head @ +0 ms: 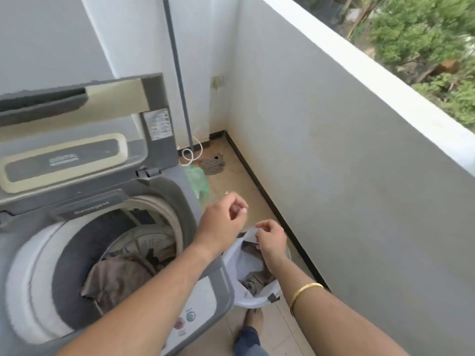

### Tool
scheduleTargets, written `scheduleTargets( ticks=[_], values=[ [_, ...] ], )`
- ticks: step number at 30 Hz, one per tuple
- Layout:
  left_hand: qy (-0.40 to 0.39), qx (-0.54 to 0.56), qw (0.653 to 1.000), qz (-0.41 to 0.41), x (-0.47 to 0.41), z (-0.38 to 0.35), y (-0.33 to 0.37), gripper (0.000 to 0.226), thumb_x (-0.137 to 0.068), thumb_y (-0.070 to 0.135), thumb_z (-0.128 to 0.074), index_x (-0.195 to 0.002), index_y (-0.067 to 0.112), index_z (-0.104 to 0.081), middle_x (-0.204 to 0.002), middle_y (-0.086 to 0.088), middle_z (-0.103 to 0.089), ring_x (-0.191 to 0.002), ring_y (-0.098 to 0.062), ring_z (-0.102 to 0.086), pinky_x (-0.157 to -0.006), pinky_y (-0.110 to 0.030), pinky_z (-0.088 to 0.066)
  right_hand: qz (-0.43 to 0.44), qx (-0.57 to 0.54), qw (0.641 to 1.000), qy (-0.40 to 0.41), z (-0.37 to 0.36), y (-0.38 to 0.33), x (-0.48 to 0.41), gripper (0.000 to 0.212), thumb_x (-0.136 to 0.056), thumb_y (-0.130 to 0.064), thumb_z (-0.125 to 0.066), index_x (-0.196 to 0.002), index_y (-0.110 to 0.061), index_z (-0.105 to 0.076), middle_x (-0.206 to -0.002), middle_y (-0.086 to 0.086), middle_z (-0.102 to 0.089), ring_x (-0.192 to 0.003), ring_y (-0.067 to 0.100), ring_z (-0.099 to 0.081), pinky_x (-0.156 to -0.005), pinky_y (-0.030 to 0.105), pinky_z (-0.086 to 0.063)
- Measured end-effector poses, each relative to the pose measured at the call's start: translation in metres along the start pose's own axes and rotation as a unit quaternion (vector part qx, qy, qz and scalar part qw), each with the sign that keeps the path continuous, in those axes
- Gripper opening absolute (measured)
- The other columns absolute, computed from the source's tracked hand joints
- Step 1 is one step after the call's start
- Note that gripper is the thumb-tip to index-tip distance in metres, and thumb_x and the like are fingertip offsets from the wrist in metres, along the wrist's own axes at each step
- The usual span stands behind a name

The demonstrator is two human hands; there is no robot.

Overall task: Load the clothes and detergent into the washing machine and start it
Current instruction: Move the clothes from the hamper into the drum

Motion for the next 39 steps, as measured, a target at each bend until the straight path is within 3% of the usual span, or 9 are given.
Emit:
scheduleTargets(
  ticks=[5, 10, 12, 14, 15, 19, 23, 32, 39],
  values=[
    [-0.104, 0.084, 0.981, 0.14, -0.051, -0.136, -0.006, 0.007, -0.089, 0.023, -0.064, -0.086, 0.026, -0.07, -0.084, -0.005, -0.078, -0.084, -0.033, -0.077, -0.076, -0.049, -0.065, -0.071, 0.04, 0.997, -0.016, 0.032, 0.094, -0.095, 0.024, -0.082, -0.003, -0.051, -0.094, -0.013, -0.069, -0.091, 0.019, -0.076, -0.086, 0.041, -0.071, -0.08, 0.054, -0.061],
    [-0.15, 0.067, 0.933, 0.319, -0.087, -0.246, -0.066, 0.029, -0.098, 0.01, -0.057, -0.072, 0.021, -0.052, -0.072, -0.007, -0.059, -0.067, -0.032, -0.055, -0.068, -0.039, -0.041, -0.102, 0.079, 0.99, -0.063, 0.052, 0.119, -0.159, 0.02, -0.095, -0.001, -0.055, -0.108, -0.011, -0.067, -0.1, 0.005, -0.07, -0.089, 0.023, -0.064, -0.071, 0.03, -0.049],
    [-0.155, 0.043, 0.917, 0.365, -0.095, -0.284, -0.108, 0.037, -0.101, 0.008, -0.055, -0.067, 0.02, -0.044, -0.068, -0.008, -0.051, -0.061, -0.027, -0.048, -0.069, -0.038, -0.037, -0.113, 0.104, 0.984, -0.093, 0.045, 0.149, -0.197, 0.026, -0.096, -0.005, -0.059, -0.119, -0.015, -0.065, -0.113, 0.006, -0.069, -0.101, 0.021, -0.063, -0.084, 0.031, -0.052],
    [-0.125, 0.038, 0.907, 0.401, -0.101, -0.315, -0.148, 0.024, -0.104, 0.012, -0.054, -0.081, 0.018, -0.055, -0.095, -0.016, -0.071, -0.086, -0.036, -0.069, -0.077, -0.04, -0.05, -0.118, 0.128, 0.977, -0.12, 0.033, 0.181, -0.233, 0.038, -0.097, -0.008, -0.059, -0.135, -0.012, -0.063, -0.126, 0.008, -0.068, -0.116, 0.024, -0.063, -0.107, 0.038, -0.052],
    [-0.112, 0.034, 0.907, 0.405, -0.105, -0.327, -0.166, 0.011, -0.105, 0.015, -0.054, -0.099, 0.015, -0.063, -0.115, -0.018, -0.075, -0.106, -0.04, -0.072, -0.088, -0.043, -0.055, -0.112, 0.136, 0.976, -0.128, 0.028, 0.189, -0.247, 0.04, -0.097, -0.007, -0.059, -0.137, -0.009, -0.062, -0.125, 0.008, -0.067, -0.117, 0.025, -0.062, -0.111, 0.04, -0.05],
    [-0.096, 0.038, 0.884, 0.456, -0.099, -0.404, -0.268, 0.057, -0.107, 0.03, -0.059, -0.161, 0.016, -0.046, -0.154, -0.017, -0.06, -0.14, -0.04, -0.06, -0.119, -0.05, -0.049, -0.115, 0.184, 0.965, -0.15, -0.019, 0.274, -0.318, 0.042, -0.09, -0.014, -0.061, -0.131, -0.009, -0.067, -0.125, 0.012, -0.072, -0.12, 0.033, -0.067, -0.105, 0.042, -0.054],
    [-0.098, 0.024, 0.877, 0.47, -0.093, -0.454, -0.348, 0.057, -0.104, 0.035, -0.064, -0.157, 0.02, -0.05, -0.156, -0.013, -0.059, -0.141, -0.038, -0.058, -0.121, -0.049, -0.047, -0.146, 0.18, 0.962, -0.146, -0.058, 0.344, -0.367, 0.062, -0.092, -0.017, -0.062, -0.153, -0.013, -0.055, -0.151, 0.014, -0.061, -0.14, 0.036, -0.057, -0.118, 0.043, -0.046],
    [-0.175, -0.029, 0.86, 0.479, -0.088, -0.556, -0.495, 0.085, -0.089, 0.044, -0.07, -0.165, 0.038, -0.032, -0.156, -0.012, -0.049, -0.144, -0.042, -0.051, -0.12, -0.052, -0.049, -0.116, 0.336, 0.931, -0.085, -0.099, 0.458, -0.445, 0.069, -0.093, -0.016, -0.062, -0.159, -0.025, -0.042, -0.172, 0.009, -0.029, -0.155, 0.036, -0.037, -0.125, 0.039, -0.033],
    [-0.249, -0.048, 0.84, 0.479, -0.082, -0.606, -0.543, 0.123, -0.07, 0.06, -0.082, -0.17, 0.05, -0.011, -0.167, -0.009, -0.032, -0.154, -0.047, -0.04, -0.127, -0.053, -0.041, -0.147, 0.382, 0.909, -0.078, -0.125, 0.51, -0.496, 0.091, -0.089, -0.024, -0.076, -0.161, -0.038, -0.021, -0.168, 0.012, -0.014, -0.148, 0.048, -0.038, -0.117, 0.048, -0.043]
  ],
)
Point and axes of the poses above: each hand's wrist, its own x-axis away from the middle knuckle, its own z-axis out of the back of the hand, y = z × x, the point moved 2 cm from there along -x, towards the middle knuckle
